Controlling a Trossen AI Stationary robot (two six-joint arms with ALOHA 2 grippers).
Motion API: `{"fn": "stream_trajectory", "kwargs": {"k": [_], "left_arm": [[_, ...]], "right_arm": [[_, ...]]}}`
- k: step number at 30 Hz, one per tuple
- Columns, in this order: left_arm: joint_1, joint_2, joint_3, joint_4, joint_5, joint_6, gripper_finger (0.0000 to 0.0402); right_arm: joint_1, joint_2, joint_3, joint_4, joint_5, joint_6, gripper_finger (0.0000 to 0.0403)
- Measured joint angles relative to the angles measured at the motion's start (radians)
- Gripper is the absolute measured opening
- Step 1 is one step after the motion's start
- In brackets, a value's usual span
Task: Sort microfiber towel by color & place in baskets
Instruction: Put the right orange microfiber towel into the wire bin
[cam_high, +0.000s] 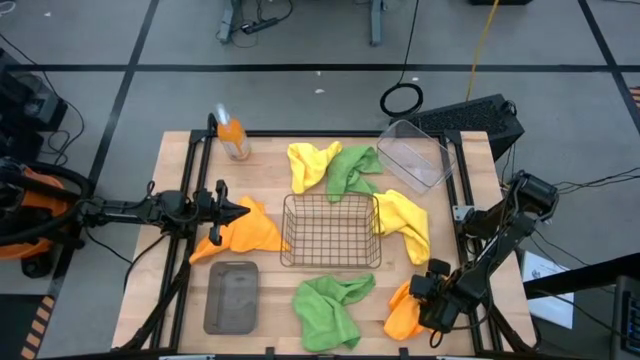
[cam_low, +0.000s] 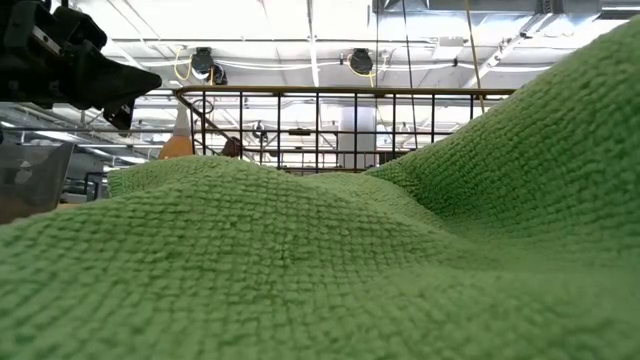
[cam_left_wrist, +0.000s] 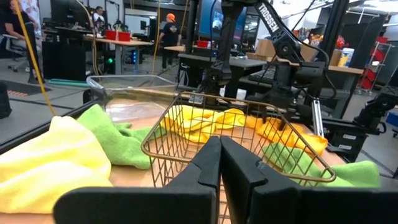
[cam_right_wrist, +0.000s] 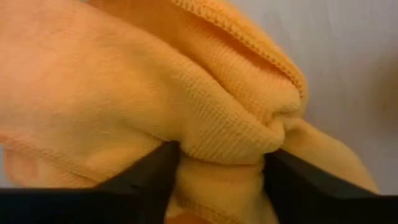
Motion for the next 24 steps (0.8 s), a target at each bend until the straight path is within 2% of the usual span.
{"fn": "stream_trajectory", "kwargs": {"k": [5, 7, 11, 15, 19, 24], "left_arm": [[0.0, 0.0, 0.0, 0.001, -0.002, 0.006, 0.0013], [0.0, 0.0, 0.0, 0.002, -0.001, 0.007, 0.0013], [0.0, 0.0, 0.0, 0.003, -0.001, -0.001, 0.0013], [0.0, 0.0, 0.0, 0.047, 0.026, -0.002, 0.0013], [-0.01, 0.002, 0.0, 0.145, 0.106, -0.002, 0.0016], [-0.051, 0.009, 0.0, 0.206, 0.094, 0.009, 0.0045]], "right_arm": [[0.0, 0.002, -0.001, 0.041, 0.008, -0.015, 0.0047], [0.0, -0.007, -0.003, 0.055, 0.008, -0.041, 0.0018], [-0.001, -0.038, 0.034, 0.001, 0.018, -0.047, 0.0026], [-0.002, -0.078, 0.123, -0.103, 0.073, -0.068, 0.0019], [-0.002, -0.087, 0.237, -0.231, 0.163, -0.114, 0.0011], [-0.003, -0.088, 0.401, -0.354, 0.298, -0.181, 0.0014]]}}
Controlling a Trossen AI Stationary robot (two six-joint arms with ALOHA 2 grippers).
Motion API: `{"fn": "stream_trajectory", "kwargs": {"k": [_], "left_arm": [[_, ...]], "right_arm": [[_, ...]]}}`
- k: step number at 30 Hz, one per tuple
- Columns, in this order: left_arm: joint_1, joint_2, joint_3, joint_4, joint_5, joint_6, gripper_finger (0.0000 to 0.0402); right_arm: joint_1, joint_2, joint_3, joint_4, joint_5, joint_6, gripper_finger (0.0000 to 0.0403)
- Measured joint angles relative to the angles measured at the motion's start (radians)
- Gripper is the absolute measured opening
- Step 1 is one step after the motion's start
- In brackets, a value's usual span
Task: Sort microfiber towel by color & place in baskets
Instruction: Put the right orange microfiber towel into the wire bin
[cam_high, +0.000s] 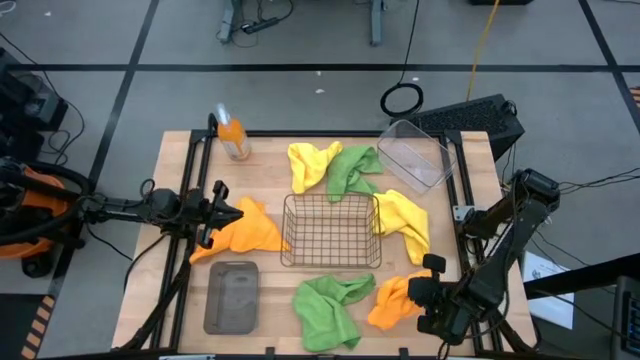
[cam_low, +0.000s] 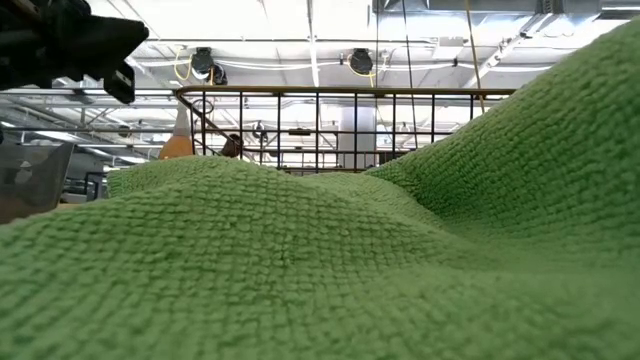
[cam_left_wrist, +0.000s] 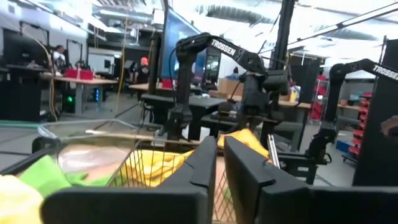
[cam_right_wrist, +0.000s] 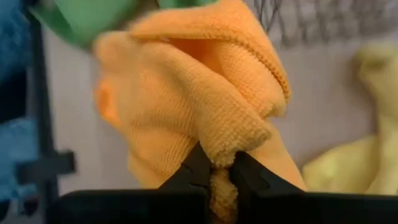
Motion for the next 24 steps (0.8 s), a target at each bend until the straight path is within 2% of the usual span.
{"fn": "stream_trajectory", "kwargs": {"k": [4, 8, 12, 16, 19, 24], "left_arm": [[-0.022, 0.017, 0.0, 0.05, -0.028, 0.025, 0.0085], [-0.044, 0.048, 0.0, 0.132, -0.028, 0.04, 0.0133], [-0.078, 0.108, 0.0, 0.246, -0.029, 0.085, 0.0177], [-0.114, 0.209, 0.005, 0.376, -0.042, 0.125, 0.0205], [-0.136, 0.313, 0.056, 0.401, -0.075, 0.144, 0.0214], [-0.177, 0.525, 0.193, 0.409, -0.087, 0.193, 0.0215]], "right_arm": [[0.0, -0.002, 0.125, -0.046, 0.145, -0.11, 0.0015], [0.0, -0.002, 0.219, -0.04, 0.328, -0.285, 0.0015], [-0.011, -0.003, 0.268, 0.003, 0.527, -0.481, 0.0015], [-0.05, -0.003, 0.279, 0.118, 0.662, -0.696, 0.0015], [-0.1, -0.003, 0.279, 0.231, 0.677, -0.851, 0.0015], [-0.212, -0.003, 0.279, 0.445, 0.596, -1.083, 0.0015]]}}
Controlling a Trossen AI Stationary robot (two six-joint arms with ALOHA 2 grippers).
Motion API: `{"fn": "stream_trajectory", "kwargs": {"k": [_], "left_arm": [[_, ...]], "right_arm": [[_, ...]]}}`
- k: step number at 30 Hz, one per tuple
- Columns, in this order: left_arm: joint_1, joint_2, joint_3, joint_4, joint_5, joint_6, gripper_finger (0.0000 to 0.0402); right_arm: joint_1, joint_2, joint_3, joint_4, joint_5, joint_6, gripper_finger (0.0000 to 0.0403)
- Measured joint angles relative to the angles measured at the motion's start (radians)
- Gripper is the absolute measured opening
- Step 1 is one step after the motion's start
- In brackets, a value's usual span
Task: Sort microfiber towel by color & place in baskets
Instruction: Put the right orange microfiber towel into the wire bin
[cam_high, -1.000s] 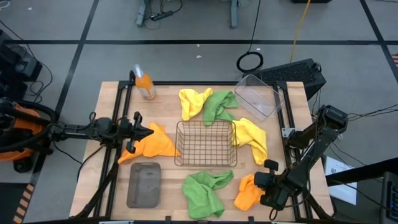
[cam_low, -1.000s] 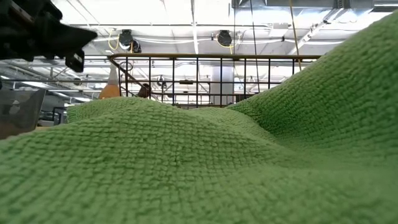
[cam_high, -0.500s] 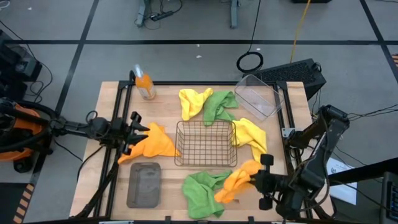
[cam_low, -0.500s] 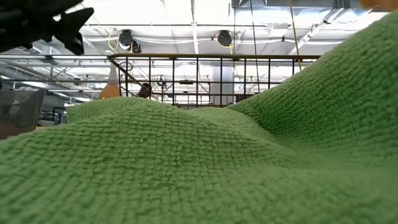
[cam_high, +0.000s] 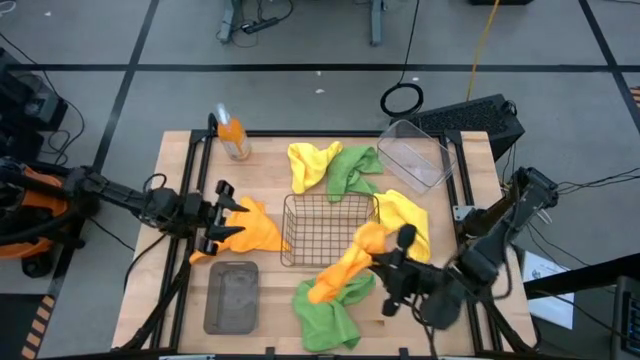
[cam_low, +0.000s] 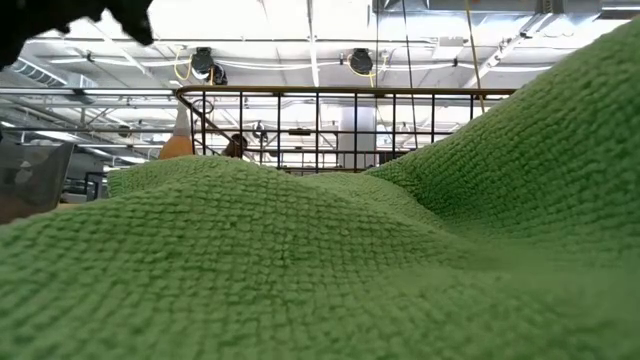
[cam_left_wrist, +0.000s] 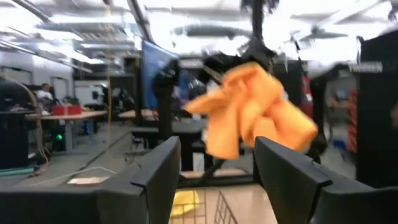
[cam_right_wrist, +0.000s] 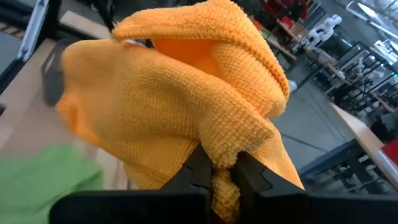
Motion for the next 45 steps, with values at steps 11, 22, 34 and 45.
{"fn": "stream_trajectory", "kwargs": {"k": [11, 22, 34, 45], "left_arm": [[-0.161, 0.496, 0.343, 0.027, 0.031, 0.265, 0.0233], [-0.207, 0.789, 0.575, 0.027, -0.335, 0.405, 0.0337], [-0.199, 0.944, 0.674, 0.027, -0.547, 0.516, 0.0364], [-0.168, 0.948, 0.675, -0.054, -0.563, 0.507, 0.0358]], "right_arm": [[-0.207, 0.038, -0.002, 0.217, -0.266, -0.145, 0.0016], [-0.252, 0.111, -0.007, 0.231, -0.174, -0.021, 0.0016], [-0.232, 0.113, -0.007, 0.253, -0.156, 0.028, 0.0016], [-0.223, 0.113, -0.007, 0.358, -0.263, 0.022, 0.0016]]}}
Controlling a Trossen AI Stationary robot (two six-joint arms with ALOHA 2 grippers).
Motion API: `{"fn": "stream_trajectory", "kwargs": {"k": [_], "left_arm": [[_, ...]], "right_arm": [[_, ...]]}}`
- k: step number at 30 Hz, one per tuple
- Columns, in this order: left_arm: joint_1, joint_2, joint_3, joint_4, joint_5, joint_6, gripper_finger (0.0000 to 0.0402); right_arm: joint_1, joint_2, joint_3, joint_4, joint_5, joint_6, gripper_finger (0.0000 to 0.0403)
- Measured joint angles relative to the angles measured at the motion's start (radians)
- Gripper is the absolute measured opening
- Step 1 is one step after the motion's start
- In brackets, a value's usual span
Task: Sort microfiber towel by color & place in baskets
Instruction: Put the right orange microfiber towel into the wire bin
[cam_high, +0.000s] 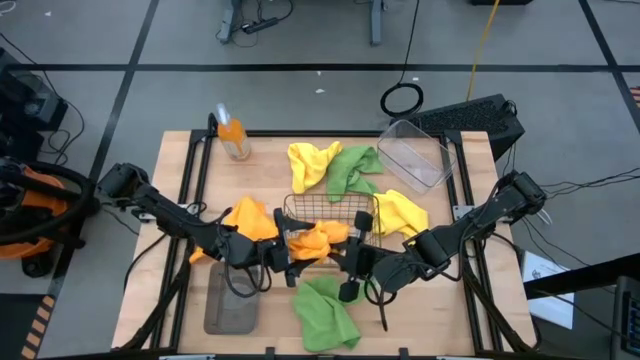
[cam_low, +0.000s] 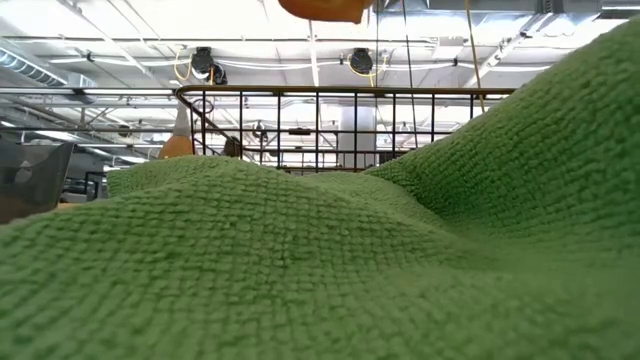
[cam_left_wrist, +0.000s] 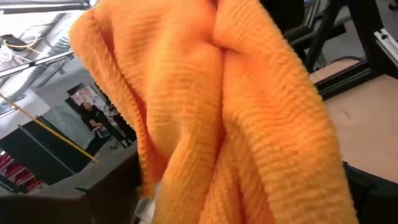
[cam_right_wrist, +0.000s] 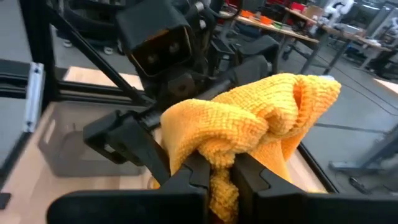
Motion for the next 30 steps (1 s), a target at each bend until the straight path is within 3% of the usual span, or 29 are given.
{"fn": "stream_trajectory", "kwargs": {"k": [4, 7, 11, 17, 25, 30], "left_arm": [[0.004, 0.0, 0.0, -0.02, 0.045, 0.014, 0.0322], [0.003, 0.0, 0.0, -0.019, 0.077, 0.043, 0.0272], [0.003, 0.0, 0.0, -0.019, 0.084, 0.051, 0.0177], [0.003, 0.0, 0.0, -0.022, 0.122, 0.058, 0.0025], [0.001, -0.005, -0.001, -0.045, 0.123, 0.05, 0.0047], [0.001, -0.047, -0.001, -0.098, 0.12, -0.001, 0.0031]], "right_arm": [[0.0, 0.0, 0.0, -0.001, 0.0, -0.01, 0.0016], [0.0, 0.0, 0.0, 0.0, 0.0, -0.01, 0.0017], [-0.002, 0.005, 0.0, 0.004, 0.001, -0.005, 0.0035], [-0.006, 0.019, 0.0, -0.015, 0.005, 0.017, 0.0106], [0.031, 0.014, 0.001, -0.177, 0.021, 0.094, 0.0194], [0.073, 0.014, 0.001, -0.317, 0.122, 0.139, 0.0215]]}}
